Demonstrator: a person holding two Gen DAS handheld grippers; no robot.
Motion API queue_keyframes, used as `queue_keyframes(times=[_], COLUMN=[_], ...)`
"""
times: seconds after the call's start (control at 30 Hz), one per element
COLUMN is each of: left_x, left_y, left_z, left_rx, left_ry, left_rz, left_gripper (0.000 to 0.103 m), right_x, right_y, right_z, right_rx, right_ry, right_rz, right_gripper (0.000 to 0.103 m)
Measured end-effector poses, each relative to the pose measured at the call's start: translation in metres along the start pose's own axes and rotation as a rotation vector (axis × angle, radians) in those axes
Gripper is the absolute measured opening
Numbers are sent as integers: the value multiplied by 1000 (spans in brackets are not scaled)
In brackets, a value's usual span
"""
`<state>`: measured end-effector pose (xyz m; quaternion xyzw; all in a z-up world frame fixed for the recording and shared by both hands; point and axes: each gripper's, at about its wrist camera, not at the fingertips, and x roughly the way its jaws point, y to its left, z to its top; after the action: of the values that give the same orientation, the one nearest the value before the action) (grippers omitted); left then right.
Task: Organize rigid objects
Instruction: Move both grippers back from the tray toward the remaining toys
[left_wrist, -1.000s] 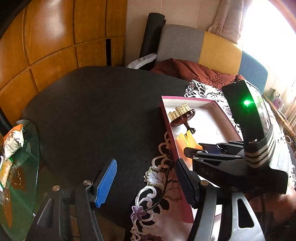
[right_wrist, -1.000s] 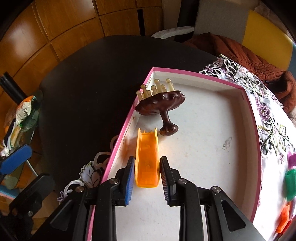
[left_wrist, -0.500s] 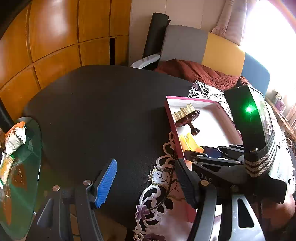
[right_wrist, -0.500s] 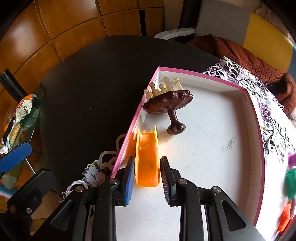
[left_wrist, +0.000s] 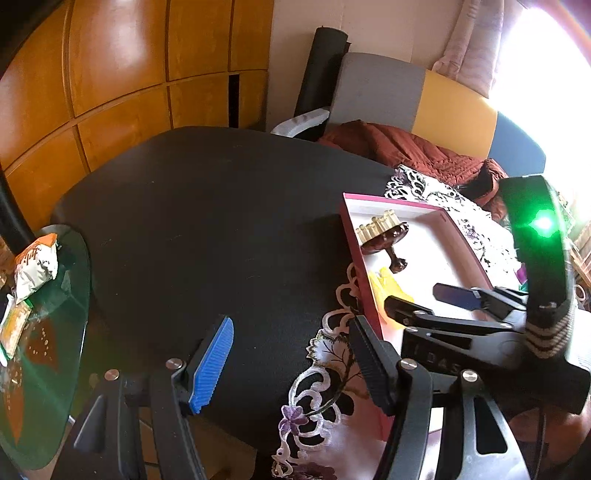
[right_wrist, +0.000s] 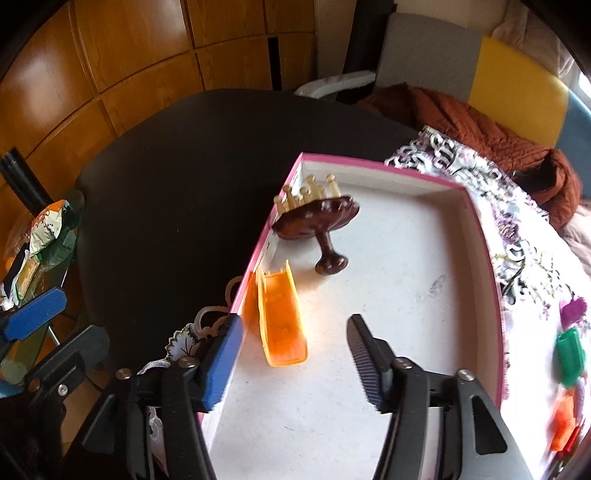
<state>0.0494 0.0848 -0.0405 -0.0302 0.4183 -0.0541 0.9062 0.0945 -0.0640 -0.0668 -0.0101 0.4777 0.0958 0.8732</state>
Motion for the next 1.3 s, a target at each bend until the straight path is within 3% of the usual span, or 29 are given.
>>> queue_keyframes(times=[0.67,1.3], left_x=[-3,-8], left_y=[-8,-28], left_z=[2,2], left_rx=[-8,41], left_ry=[3,3], left_rz=[12,19], left_gripper=[66,66], right_x=[-87,-122], right_y=[0,-13], right_z=[-1,-6], right_rx=[-24,0], right_ry=[-259,-336], right_rz=[-147,-159], right_gripper=[74,77])
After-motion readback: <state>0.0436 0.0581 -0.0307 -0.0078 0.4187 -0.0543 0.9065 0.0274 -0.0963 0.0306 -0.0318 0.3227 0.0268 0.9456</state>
